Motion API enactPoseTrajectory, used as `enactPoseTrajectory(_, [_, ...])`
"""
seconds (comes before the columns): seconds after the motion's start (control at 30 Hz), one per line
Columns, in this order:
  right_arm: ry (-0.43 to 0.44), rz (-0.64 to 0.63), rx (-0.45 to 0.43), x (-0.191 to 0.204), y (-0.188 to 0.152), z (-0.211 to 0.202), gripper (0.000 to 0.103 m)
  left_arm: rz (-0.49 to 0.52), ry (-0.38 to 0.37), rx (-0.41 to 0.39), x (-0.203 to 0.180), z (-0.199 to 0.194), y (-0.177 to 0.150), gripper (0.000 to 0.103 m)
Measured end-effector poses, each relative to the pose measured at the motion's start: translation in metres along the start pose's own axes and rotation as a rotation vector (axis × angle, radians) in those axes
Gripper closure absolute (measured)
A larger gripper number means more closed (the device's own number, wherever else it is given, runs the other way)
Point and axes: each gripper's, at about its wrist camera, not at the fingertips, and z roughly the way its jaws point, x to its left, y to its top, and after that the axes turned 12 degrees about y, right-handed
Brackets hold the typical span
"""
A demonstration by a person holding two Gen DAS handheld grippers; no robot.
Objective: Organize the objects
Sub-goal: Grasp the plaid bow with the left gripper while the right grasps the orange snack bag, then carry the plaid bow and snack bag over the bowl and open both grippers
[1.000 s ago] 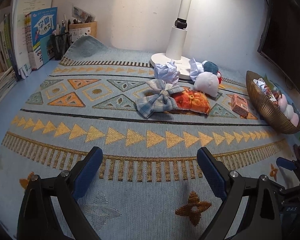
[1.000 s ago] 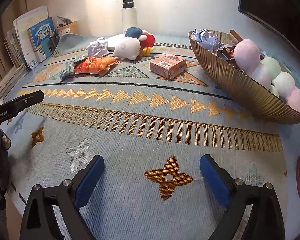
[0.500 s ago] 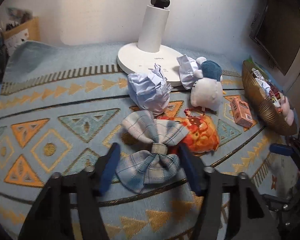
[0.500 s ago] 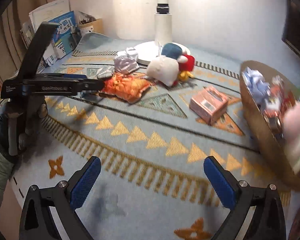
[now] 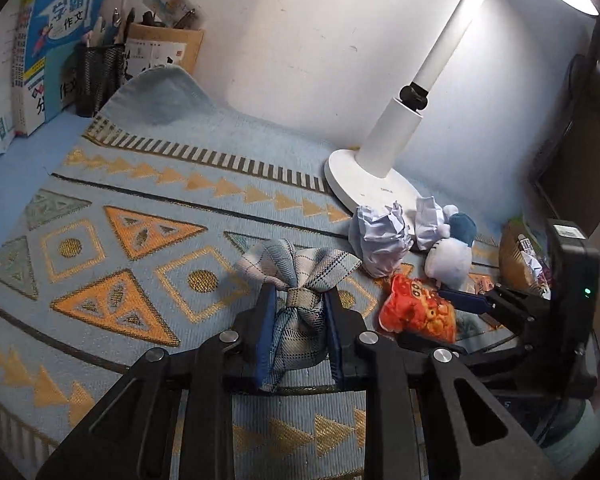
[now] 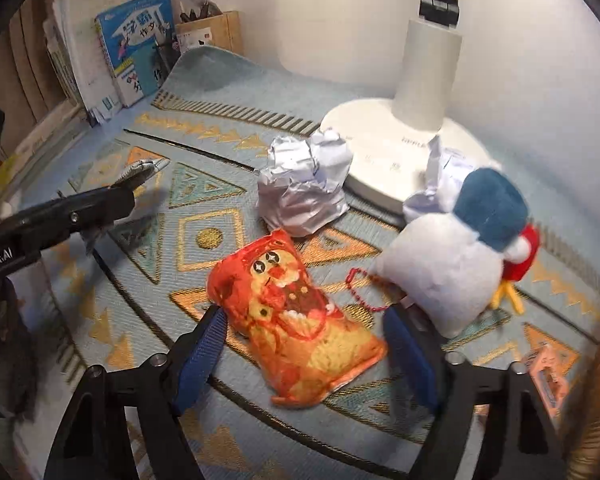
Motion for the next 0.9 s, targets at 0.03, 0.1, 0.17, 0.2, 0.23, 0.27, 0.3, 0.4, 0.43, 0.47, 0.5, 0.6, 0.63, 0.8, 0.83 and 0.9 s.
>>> enactPoseTrajectory(0.03, [0.001,0.001,-0.005,0.006,-0.003,-0.004,0.053,0.011,0.007,-0.005,-0.002,-0.001,0.000,0.083])
enactPoseTrajectory(0.1, [-0.021,0.030,-0.002,0.013,-0.011,-0.011,0.055,0.034,0.016,-0.022,-0.004,-0.005,-0.001,0.083])
enactPoseTrajectory(0.17, [-0.036,0.068,-0.009,0.020,-0.028,-0.025,0.056,0.047,0.022,-0.029,-0.006,-0.006,-0.002,0.083])
enactPoseTrajectory(0.2, [-0.044,0.084,-0.016,0.024,-0.038,-0.033,0.056,0.050,0.023,-0.031,-0.007,-0.006,-0.003,0.083])
enactPoseTrajectory(0.23, [-0.062,0.105,-0.021,0.028,-0.050,-0.043,0.056,0.051,0.023,-0.032,-0.008,-0.006,-0.003,0.083])
enactPoseTrajectory(0.27, [-0.078,0.131,-0.023,0.031,-0.061,-0.051,0.056,0.051,0.022,-0.033,-0.008,-0.006,-0.003,0.083])
enactPoseTrajectory(0.3, [-0.088,0.157,-0.024,0.032,-0.072,-0.059,0.056,0.052,0.023,-0.034,-0.007,-0.006,-0.003,0.083])
enactPoseTrajectory(0.4, [-0.131,0.185,-0.030,0.032,-0.101,-0.071,0.055,0.059,0.023,-0.028,-0.008,-0.006,-0.004,0.082])
enactPoseTrajectory(0.43, [-0.132,0.179,-0.047,0.033,-0.106,-0.073,0.053,0.061,0.025,-0.029,-0.008,-0.006,-0.004,0.082])
enactPoseTrajectory(0.47, [-0.128,0.183,-0.059,0.033,-0.109,-0.074,0.051,0.064,0.024,-0.031,-0.008,-0.007,-0.005,0.082])
enactPoseTrajectory(0.5, [-0.130,0.188,-0.062,0.032,-0.109,-0.074,0.048,0.069,0.026,-0.032,-0.010,-0.007,-0.005,0.082])
enactPoseTrajectory(0.6, [-0.112,0.201,-0.056,0.026,-0.106,-0.072,0.036,0.105,0.023,-0.033,-0.016,-0.008,-0.007,0.082])
enactPoseTrajectory(0.63, [-0.100,0.200,-0.056,0.025,-0.105,-0.072,0.035,0.124,0.028,-0.042,-0.019,-0.009,-0.009,0.082])
enactPoseTrajectory(0.8, [-0.118,0.185,-0.081,0.035,-0.108,-0.074,0.056,0.157,0.046,-0.048,-0.026,-0.010,-0.011,0.082])
enactPoseTrajectory(0.83, [-0.125,0.188,-0.083,0.035,-0.107,-0.073,0.057,0.146,0.044,-0.045,-0.024,-0.009,-0.010,0.082])
enactPoseTrajectory(0.9, [-0.122,0.198,-0.086,0.033,-0.107,-0.074,0.058,0.137,0.052,-0.041,-0.022,-0.008,-0.010,0.082])
